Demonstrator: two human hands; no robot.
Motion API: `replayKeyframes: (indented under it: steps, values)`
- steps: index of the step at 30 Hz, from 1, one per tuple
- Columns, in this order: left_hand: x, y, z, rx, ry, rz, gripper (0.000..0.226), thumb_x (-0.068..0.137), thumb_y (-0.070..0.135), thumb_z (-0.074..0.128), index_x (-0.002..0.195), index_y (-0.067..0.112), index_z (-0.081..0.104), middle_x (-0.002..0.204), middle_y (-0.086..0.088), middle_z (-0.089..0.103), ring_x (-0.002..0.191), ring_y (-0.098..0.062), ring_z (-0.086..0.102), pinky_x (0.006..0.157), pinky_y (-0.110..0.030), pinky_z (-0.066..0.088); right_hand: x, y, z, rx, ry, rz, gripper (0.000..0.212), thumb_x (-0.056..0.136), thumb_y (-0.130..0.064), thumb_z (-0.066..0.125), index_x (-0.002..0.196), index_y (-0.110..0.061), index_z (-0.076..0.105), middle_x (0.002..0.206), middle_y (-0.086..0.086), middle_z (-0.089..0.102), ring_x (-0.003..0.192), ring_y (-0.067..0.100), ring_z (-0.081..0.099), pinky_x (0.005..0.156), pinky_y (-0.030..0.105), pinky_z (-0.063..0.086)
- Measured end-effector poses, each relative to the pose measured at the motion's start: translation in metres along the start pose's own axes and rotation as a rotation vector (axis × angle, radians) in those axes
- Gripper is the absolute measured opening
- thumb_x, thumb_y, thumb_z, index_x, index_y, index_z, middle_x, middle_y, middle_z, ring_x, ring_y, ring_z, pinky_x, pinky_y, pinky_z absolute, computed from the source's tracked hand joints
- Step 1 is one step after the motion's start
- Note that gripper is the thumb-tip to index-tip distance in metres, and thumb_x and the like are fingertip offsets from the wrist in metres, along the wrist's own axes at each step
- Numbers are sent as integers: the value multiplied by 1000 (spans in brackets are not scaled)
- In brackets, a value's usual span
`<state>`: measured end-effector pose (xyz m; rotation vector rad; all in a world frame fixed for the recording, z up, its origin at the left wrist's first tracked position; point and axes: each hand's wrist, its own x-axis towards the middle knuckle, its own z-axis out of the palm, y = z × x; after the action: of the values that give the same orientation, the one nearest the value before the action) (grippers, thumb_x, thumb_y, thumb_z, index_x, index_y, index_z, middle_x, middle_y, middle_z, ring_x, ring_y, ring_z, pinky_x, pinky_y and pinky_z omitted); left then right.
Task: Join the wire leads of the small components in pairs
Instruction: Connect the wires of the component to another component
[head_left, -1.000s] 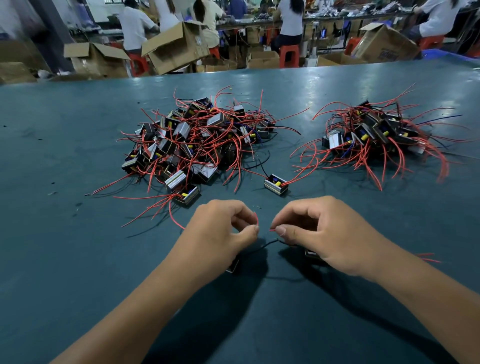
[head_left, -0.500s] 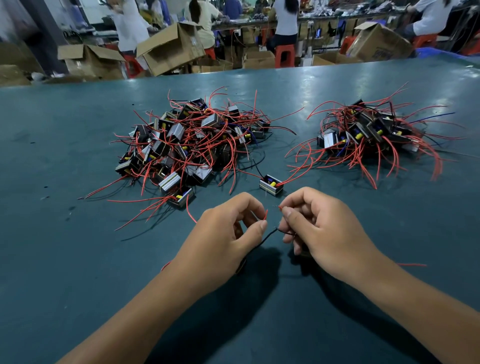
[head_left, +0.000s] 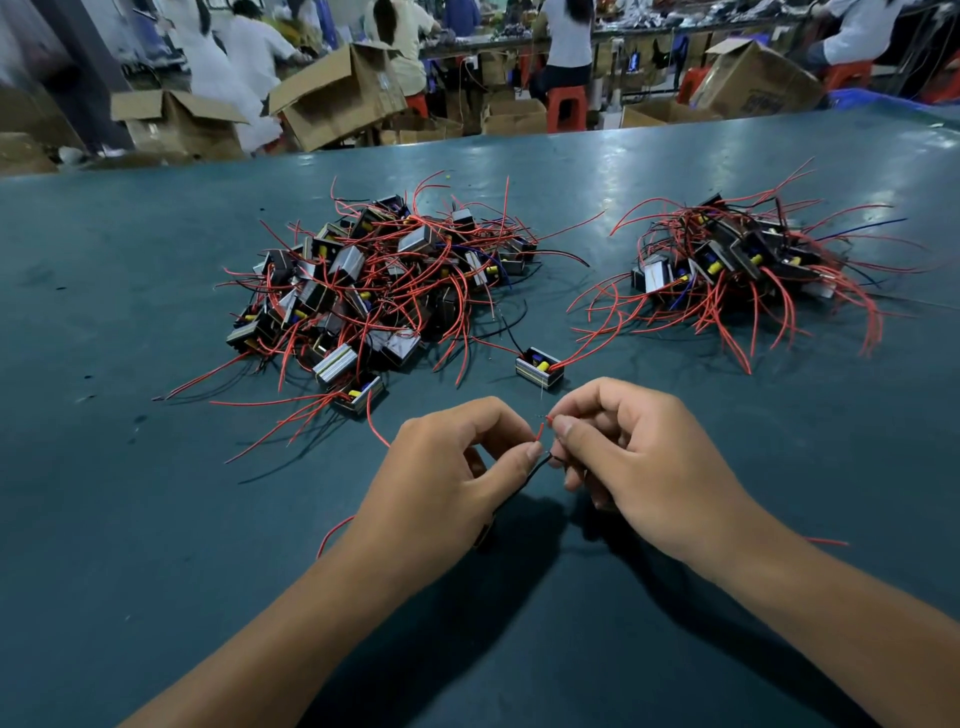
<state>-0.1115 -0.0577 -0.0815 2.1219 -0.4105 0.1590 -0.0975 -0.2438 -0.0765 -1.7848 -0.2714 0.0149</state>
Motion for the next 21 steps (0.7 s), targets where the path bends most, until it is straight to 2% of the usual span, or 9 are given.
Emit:
replayKeyframes:
  steps: [5,7,12,18,21]
  values:
    - [0,-1,2,-11,23,-7,9,92,28,70,84,32,67,70,14,65,49,-14,54,48,-30,46,1,0,1,8,-14,-36,11,91,-11,66,82,-18,66,65,-1,69,52,10,61,47,12,40]
    - [0,0,2,-24,25,-9,9,92,28,70,84,31,67,70,14,65,48,-9,52,46,-30,45,1,1,0,10,-20,-42,11,90,-10,66,82,-18,67,65,-2,69,52,10,60,47,12,39]
    - [0,1,3,-36,27,-13,10,91,30,72,83,33,68,68,14,65,47,-8,53,45,-33,47,1,1,1,16,-36,-53,13,91,-10,65,81,-18,66,65,0,69,51,8,58,49,14,41]
    - [-1,3,5,-54,29,-4,6,87,38,69,83,34,70,65,18,63,48,-4,46,46,-23,40,2,3,2,10,-62,-40,15,93,-10,63,81,-19,64,61,-4,66,47,4,49,47,13,36]
    - [-2,5,5,-49,31,-8,5,88,36,69,84,32,69,66,17,64,48,-7,50,46,-28,44,1,3,2,-32,-64,-61,17,94,-12,61,80,-22,62,59,-7,63,48,3,47,48,14,36]
